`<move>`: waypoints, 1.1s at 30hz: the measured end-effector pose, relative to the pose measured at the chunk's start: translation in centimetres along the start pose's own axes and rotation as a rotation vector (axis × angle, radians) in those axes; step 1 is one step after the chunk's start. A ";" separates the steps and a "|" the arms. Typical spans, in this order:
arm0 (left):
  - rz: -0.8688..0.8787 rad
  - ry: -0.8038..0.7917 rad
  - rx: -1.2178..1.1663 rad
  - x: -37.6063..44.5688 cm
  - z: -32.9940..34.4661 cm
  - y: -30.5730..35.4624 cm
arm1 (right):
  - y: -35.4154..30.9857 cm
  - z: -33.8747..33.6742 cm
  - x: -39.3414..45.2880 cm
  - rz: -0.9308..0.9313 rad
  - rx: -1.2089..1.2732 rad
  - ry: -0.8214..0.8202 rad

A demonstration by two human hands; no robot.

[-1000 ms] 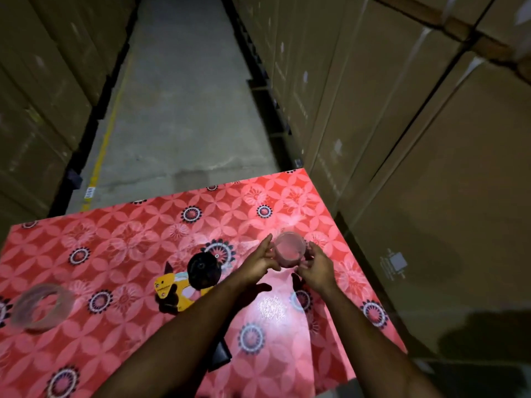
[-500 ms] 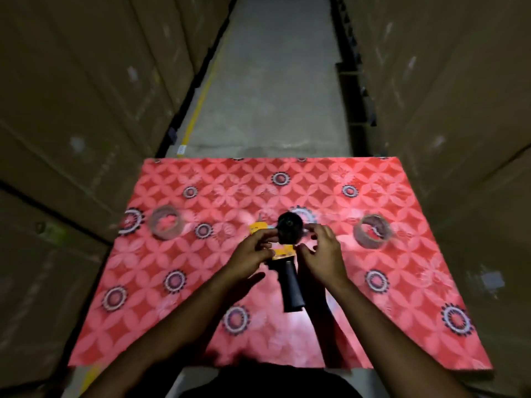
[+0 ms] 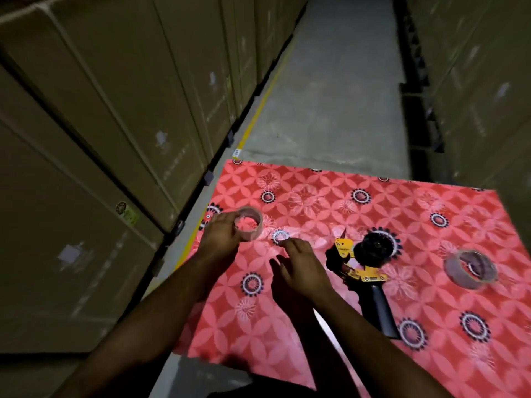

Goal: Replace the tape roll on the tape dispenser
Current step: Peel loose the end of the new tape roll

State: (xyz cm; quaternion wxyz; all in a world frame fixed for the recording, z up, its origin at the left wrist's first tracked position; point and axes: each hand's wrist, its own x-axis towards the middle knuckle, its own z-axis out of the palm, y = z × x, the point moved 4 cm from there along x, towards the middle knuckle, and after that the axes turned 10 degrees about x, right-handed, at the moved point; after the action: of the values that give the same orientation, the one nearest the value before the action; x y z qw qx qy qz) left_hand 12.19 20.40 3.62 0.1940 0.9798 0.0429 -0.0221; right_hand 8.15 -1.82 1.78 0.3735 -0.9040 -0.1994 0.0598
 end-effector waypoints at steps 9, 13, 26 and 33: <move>0.064 0.090 0.088 0.9 3.0 1.6 | -0.2 0.0 -0.7 0.063 -0.052 0.026; -0.206 0.032 -0.593 -0.7 3.0 3.3 | 0.1 -1.2 -0.4 0.126 0.109 0.048; -0.016 -0.294 -1.147 -8.4 4.0 16.8 | 2.5 -9.9 -3.9 0.325 1.042 0.335; 0.026 -0.216 -1.155 -9.5 5.2 20.8 | 4.5 -11.4 -6.7 0.408 1.209 0.340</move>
State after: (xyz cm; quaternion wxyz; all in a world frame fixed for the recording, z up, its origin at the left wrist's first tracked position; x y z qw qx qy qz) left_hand 4.51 -1.48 7.29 0.6998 0.7081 0.0161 -0.0925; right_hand 6.35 -14.86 6.46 0.8228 -0.5515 0.1063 0.0871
